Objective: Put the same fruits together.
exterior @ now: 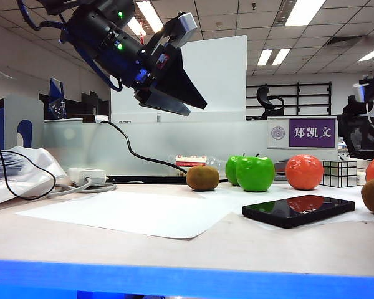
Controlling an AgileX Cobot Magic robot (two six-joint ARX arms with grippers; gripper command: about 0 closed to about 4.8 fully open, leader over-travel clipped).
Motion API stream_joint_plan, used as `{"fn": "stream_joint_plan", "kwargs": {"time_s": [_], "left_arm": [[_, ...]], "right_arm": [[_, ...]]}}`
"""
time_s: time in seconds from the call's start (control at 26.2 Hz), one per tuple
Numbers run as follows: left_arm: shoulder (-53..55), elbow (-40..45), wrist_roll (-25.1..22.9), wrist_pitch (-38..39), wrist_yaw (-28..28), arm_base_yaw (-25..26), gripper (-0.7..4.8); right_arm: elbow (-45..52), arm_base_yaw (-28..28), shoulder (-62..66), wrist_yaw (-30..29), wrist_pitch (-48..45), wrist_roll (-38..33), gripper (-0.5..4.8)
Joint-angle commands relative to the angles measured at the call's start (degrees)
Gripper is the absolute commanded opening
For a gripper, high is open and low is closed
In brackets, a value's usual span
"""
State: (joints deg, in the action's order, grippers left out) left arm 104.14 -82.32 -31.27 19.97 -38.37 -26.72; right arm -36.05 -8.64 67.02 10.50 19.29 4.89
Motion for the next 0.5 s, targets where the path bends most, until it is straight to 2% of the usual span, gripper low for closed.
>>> {"fn": "stream_joint_plan", "kwargs": {"time_s": [0.04, 0.19, 0.5], "left_arm": [[-0.2, -0.1, 0.1, -0.4, -0.4, 0.0, 4.79], [-0.2, -0.1, 0.2, -0.7, -0.4, 0.0, 4.79], [-0.2, -0.1, 0.1, -0.8, -0.2, 0.0, 4.79]], "right_arm": [[0.3, 0.0, -0.2, -0.1, -2.2, -0.2, 4.79], [0.3, 0.6, 1.7, -0.2, -7.3, -0.2, 4.79], [0.4, 0.7, 6.6, -0.2, -8.3, -0.3, 4.79]]}}
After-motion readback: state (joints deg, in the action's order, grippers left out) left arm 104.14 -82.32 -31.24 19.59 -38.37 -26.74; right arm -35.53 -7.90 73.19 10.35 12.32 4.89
